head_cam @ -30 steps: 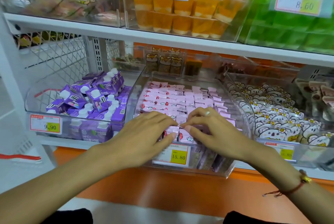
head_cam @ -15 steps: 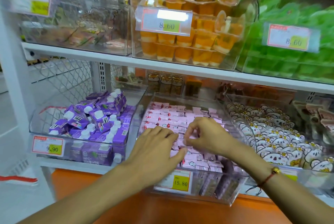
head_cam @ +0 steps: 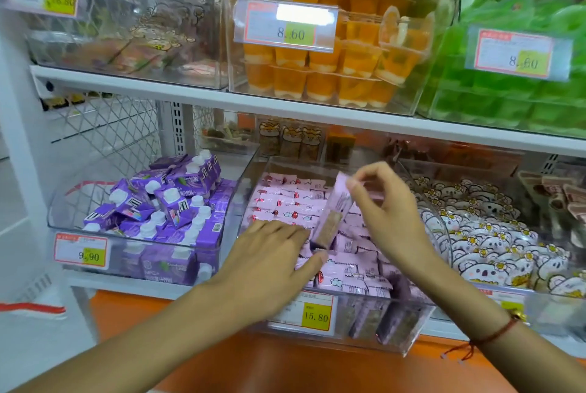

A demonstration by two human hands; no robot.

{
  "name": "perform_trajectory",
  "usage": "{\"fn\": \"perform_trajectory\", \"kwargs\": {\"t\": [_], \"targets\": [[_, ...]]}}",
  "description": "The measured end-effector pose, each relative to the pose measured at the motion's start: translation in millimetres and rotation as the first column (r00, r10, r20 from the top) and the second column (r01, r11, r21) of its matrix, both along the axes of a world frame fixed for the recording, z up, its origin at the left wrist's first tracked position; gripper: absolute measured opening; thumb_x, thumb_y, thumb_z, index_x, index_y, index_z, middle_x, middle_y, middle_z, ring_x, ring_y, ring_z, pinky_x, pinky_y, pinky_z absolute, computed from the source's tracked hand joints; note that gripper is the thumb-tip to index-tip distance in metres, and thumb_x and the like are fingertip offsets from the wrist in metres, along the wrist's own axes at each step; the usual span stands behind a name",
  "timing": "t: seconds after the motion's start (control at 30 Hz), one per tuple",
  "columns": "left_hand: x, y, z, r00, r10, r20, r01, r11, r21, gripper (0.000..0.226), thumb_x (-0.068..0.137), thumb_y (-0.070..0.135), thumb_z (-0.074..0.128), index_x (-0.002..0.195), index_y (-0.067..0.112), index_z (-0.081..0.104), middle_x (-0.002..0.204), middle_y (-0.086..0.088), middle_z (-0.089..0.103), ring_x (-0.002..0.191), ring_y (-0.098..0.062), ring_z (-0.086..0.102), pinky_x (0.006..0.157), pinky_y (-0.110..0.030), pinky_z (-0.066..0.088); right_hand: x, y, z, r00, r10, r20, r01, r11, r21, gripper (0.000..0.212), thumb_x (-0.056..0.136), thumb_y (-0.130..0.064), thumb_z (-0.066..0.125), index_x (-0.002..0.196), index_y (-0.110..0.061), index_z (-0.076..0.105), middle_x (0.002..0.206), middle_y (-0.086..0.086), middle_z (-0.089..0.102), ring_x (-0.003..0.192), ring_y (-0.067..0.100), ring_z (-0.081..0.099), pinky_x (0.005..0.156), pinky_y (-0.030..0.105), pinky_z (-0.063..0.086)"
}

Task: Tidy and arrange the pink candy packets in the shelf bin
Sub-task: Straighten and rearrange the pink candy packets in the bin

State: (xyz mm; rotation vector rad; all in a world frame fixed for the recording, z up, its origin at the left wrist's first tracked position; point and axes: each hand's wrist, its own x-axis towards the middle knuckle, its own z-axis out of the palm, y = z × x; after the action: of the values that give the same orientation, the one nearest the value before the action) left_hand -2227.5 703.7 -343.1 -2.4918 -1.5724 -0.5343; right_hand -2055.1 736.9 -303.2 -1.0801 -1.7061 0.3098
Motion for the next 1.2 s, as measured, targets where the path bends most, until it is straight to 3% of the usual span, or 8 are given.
{"fn": "perform_trajectory", "kwargs": {"t": [0.13, 0.27, 0.4, 0.53, 0.67, 0.77, 1.07, 1.2], "targets": [[-3, -10, 10, 0.953, -0.021, 0.302, 0.013, 1.0, 0.026, 0.054, 0.094, 0.059, 0.024, 0.139, 0.031, 0.032, 0.13, 0.008, 0.053, 0.116, -0.013, 0.047, 0.078, -0.025, 0.029, 3, -16, 14, 0.936, -0.024, -0.352, 0.061, 0.994, 0.093, 0.012, 0.096, -0.017, 0.053, 0.086, -0.024, 0.051, 0.092, 0.005, 0.06, 0.086, 0.023, 0.061, 0.078, 0.039, 0.054], [-7, -14, 22, 0.861, -0.129, 0.492, 0.095, 0.991, 0.094, 0.066, 0.079, 0.073, 0.037, 0.137, 0.043, 0.025, 0.137, 0.025, 0.034, 0.113, 0.005, 0.039, 0.085, -0.023, 0.035, 1, -25, 11, 0.809, 0.005, -0.588, -0.117, 0.981, -0.153, 0.007, 0.096, -0.017, 0.052, 0.092, -0.012, 0.054, 0.082, -0.001, 0.064, 0.075, 0.006, 0.062, 0.072, 0.018, 0.052], [-9, -15, 22, 0.867, -0.216, 0.45, 0.138, 0.97, 0.199, 0.05, 0.078, 0.043, 0.068, 0.121, 0.041, 0.043, 0.116, 0.027, 0.043, 0.1, 0.001, 0.048, 0.073, -0.026, 0.049, -6, -29, 2, 0.669, -0.003, -0.743, -0.383, 0.855, -0.349, 0.009, 0.096, -0.015, 0.051, 0.092, -0.009, 0.057, 0.092, 0.005, 0.065, 0.086, 0.012, 0.061, 0.07, 0.015, 0.053], [-11, -13, 20, 0.787, -0.207, 0.581, 0.157, 0.978, 0.137, 0.036, 0.081, 0.032, 0.07, 0.111, 0.041, 0.052, 0.108, 0.026, 0.059, 0.094, -0.001, 0.058, 0.069, -0.025, 0.051, -4, -32, 2, 0.669, 0.002, -0.743, -0.407, 0.837, -0.365, 0.012, 0.095, -0.019, 0.054, 0.091, -0.01, 0.06, 0.089, 0.003, 0.064, 0.082, 0.01, 0.061, 0.07, 0.015, 0.054], [-10, -8, 20, 0.32, 0.168, 0.933, 0.36, 0.889, -0.283, 0.029, 0.069, 0.047, 0.07, 0.097, 0.039, 0.064, 0.081, 0.014, 0.072, 0.08, -0.004, 0.069, 0.08, -0.023, 0.053, 2, -33, 5, 0.778, 0.042, -0.627, -0.365, 0.842, -0.397, 0.038, 0.084, -0.041, 0.06, 0.115, -0.021, 0.058, 0.109, -0.004, 0.065, 0.097, 0.01, 0.063, 0.08, 0.024, 0.054], [-9, -4, 18, 0.175, 0.341, 0.924, 0.504, 0.775, -0.381, 0.035, 0.065, 0.048, 0.068, 0.092, 0.025, 0.073, 0.083, -0.006, 0.074, 0.077, -0.019, 0.071, 0.079, -0.032, 0.058, 0, -33, 4, 0.826, 0.135, -0.548, -0.414, 0.803, -0.428, 0.058, 0.074, -0.045, 0.061, 0.128, -0.029, 0.049, 0.115, -0.012, 0.065, 0.101, 0.004, 0.063, 0.084, 0.024, 0.05], [-3, -6, 22, 0.202, 0.284, 0.937, 0.496, 0.796, -0.348, 0.027, 0.07, 0.051, 0.063, 0.088, 0.035, 0.075, 0.078, 0.011, 0.073, 0.07, -0.01, 0.07, 0.067, -0.026, 0.058, 2, -30, -6, 0.822, 0.242, -0.516, -0.427, 0.861, -0.275, 0.023, 0.075, -0.032, 0.07, 0.092, -0.02, 0.06, 0.078, -0.012, 0.071, 0.084, 0.008, 0.068, 0.068, 0.016, 0.051], [-8, -9, 22, 0.207, 0.185, 0.961, 0.421, 0.869, -0.258, 0.045, 0.069, 0.039, 0.07, 0.112, 0.032, 0.059, 0.097, 0.016, 0.072, 0.09, -0.005, 0.069, 0.08, -0.025, 0.054, 5, -26, -7, 0.822, 0.177, -0.541, -0.395, 0.862, -0.317, 0.045, 0.068, -0.035, 0.075, 0.102, -0.009, 0.061, 0.092, 0.0, 0.074, 0.087, 0.01, 0.07, 0.07, 0.016, 0.053]]}}
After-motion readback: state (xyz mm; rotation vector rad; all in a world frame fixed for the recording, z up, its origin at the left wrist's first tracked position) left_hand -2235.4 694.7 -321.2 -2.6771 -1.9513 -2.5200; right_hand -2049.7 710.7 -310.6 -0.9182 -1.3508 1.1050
